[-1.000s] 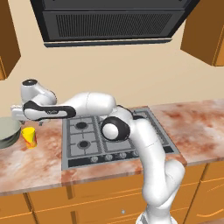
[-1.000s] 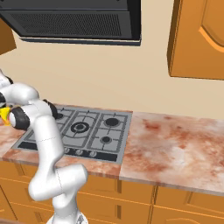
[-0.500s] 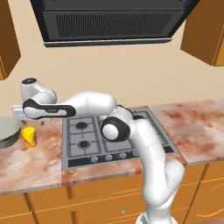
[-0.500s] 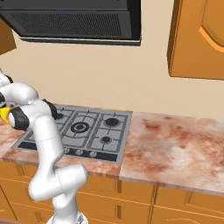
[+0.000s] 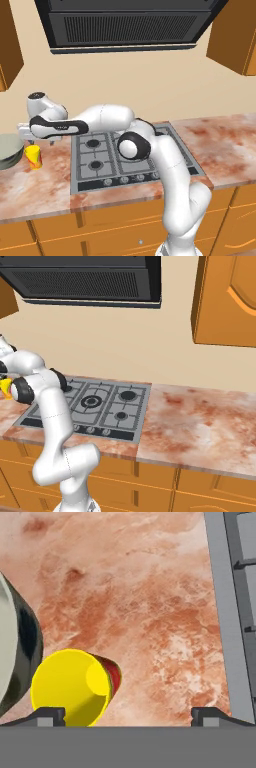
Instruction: Pick the cup and bowl from the counter and place them on the counter next to the sink.
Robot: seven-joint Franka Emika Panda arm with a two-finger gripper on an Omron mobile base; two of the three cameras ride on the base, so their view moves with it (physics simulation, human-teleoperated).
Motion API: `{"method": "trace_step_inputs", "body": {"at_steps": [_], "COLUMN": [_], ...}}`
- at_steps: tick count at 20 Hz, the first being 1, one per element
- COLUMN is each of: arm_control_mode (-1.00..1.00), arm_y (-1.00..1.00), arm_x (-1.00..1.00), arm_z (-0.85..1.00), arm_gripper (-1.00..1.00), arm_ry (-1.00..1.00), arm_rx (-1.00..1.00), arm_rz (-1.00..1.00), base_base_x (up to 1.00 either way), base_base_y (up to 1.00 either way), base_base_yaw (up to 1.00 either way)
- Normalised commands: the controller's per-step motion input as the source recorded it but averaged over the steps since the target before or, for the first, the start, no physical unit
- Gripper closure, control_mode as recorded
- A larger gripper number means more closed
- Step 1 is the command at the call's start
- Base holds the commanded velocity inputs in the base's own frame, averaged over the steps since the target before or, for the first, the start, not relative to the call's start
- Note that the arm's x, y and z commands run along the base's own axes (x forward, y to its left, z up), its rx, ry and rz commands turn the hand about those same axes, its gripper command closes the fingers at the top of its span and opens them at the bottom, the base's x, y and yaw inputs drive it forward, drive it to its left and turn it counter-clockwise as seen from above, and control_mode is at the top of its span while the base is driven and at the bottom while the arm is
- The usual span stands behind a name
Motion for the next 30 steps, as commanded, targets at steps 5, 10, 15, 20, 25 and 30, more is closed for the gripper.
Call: {"method": "trace_step_inputs", "body": {"at_steps": [5, 10, 15, 20, 25, 30], "arm_control_mode": [-1.00, -1.00, -1.00, -1.00, -1.00, -1.00], "arm_y": [0.01, 0.00, 0.00, 0.00, 0.00, 0.00], "arm_x": [0.01, 0.00, 0.02, 0.00, 0.00, 0.00], "arm_z": [-0.40, -0.37, -0.34, -0.16, 0.00, 0.00], "arm_gripper": [-1.00, -1.00, -1.00, -1.00, 1.00, 1.00], "arm_ry": [0.00, 0.00, 0.00, 0.00, 0.00, 0.00], "arm_rx": [0.00, 0.00, 0.00, 0.00, 0.00, 0.00], "arm_rz": [0.00, 0.00, 0.00, 0.00, 0.00, 0.00], "base_base_x": [0.00, 0.00, 0.00, 0.00, 0.00, 0.00], "base_base_y": [0.00, 0.00, 0.00, 0.00, 0.00, 0.00], "base_base_yaw": [0.00, 0.00, 0.00, 0.00, 0.00, 0.00]}}
